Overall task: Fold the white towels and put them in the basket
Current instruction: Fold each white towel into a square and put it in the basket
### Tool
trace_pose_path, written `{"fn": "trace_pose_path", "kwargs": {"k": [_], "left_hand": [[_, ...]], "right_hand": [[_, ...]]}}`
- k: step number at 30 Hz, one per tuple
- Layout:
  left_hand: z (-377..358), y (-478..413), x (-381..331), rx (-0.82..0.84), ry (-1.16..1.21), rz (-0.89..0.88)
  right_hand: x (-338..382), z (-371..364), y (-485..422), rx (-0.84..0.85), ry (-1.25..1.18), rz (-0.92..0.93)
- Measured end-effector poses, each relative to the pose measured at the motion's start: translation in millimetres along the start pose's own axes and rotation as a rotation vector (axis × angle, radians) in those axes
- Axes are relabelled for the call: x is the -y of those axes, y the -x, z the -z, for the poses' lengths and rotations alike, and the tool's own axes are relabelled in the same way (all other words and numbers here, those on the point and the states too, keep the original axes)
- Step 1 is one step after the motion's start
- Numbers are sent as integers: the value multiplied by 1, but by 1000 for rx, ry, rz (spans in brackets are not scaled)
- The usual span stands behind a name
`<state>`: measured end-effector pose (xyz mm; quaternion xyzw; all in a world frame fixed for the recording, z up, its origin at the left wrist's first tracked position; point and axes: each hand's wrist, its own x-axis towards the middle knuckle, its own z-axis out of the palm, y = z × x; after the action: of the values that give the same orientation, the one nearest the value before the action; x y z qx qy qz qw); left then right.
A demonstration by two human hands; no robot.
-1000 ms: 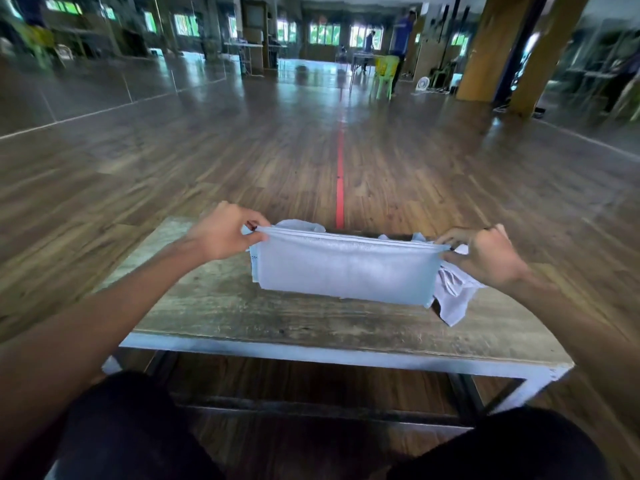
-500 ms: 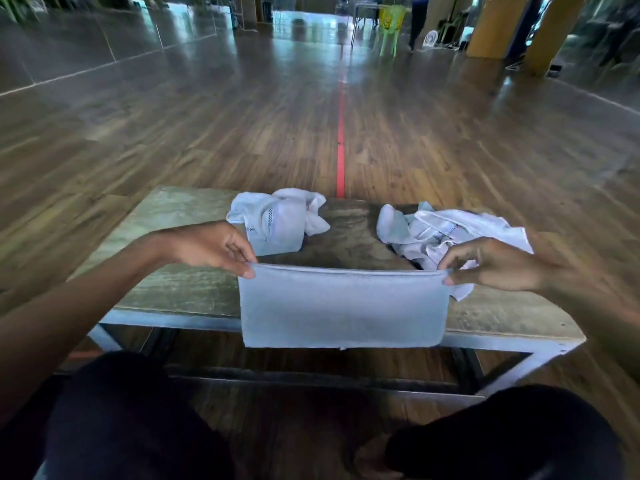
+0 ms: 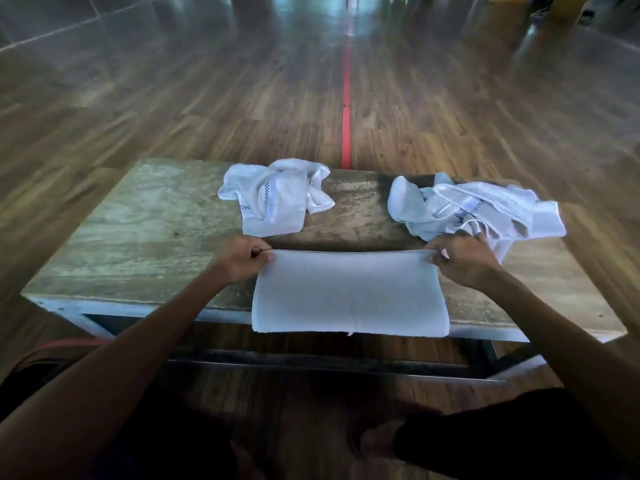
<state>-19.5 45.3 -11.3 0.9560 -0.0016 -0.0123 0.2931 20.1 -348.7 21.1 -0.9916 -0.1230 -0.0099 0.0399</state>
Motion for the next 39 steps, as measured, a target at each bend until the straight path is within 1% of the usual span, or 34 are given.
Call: {"fn": "trace_pose_path", "kwargs": {"k": [3, 5, 9, 11, 12, 13, 14, 15, 17, 18, 20, 23, 25, 29, 32, 35, 39], "left_hand": [[-7, -8, 0, -76, -65, 78], [-10, -11, -4, -141, -79, 112], [-17, -9, -4, -200, -142, 152], [-19, -4, -5, -257, -114, 188], [-20, 0, -7, -312, -112, 165], [-22, 4, -11, -379, -137, 89], [-26, 9, -18, -432, -182, -16], [-31, 13, -28, -450, -218, -122], [-47, 22, -50, -392, -241, -287], [-58, 24, -59, -342, -265, -346], [-79, 26, -70, -244, -355, -402], [-92, 23, -69, -185, -457, -360], [-89, 17, -66, -163, -478, -309], [-73, 5, -54, -120, -508, -242], [-61, 2, -36, -158, -542, -263], [-52, 5, -15, -211, -574, -296], [-44, 7, -4, -213, -603, -267]], "right_hand": [[7, -6, -9, -24, 193, 5], [10, -10, -14, -38, 221, 4], [13, -20, -14, -26, 290, -34], [14, -27, -8, -105, 286, -53], [17, -30, -5, -165, 264, -57], [21, -32, 0, -231, 234, -56], [30, -34, 6, -298, 191, -43], [42, -34, 11, -341, 149, -17], [71, -37, 19, -368, 73, 65], [84, -40, 20, -344, 39, 108], [102, -48, 19, -226, 19, 174], [103, -60, 12, -87, 45, 197], [97, -62, 7, -36, 49, 180], [82, -54, -1, -42, 113, 138], [65, -49, 0, -75, 125, 112], [45, -51, 8, -126, 151, 128], [31, -54, 16, -135, 179, 76]]}}
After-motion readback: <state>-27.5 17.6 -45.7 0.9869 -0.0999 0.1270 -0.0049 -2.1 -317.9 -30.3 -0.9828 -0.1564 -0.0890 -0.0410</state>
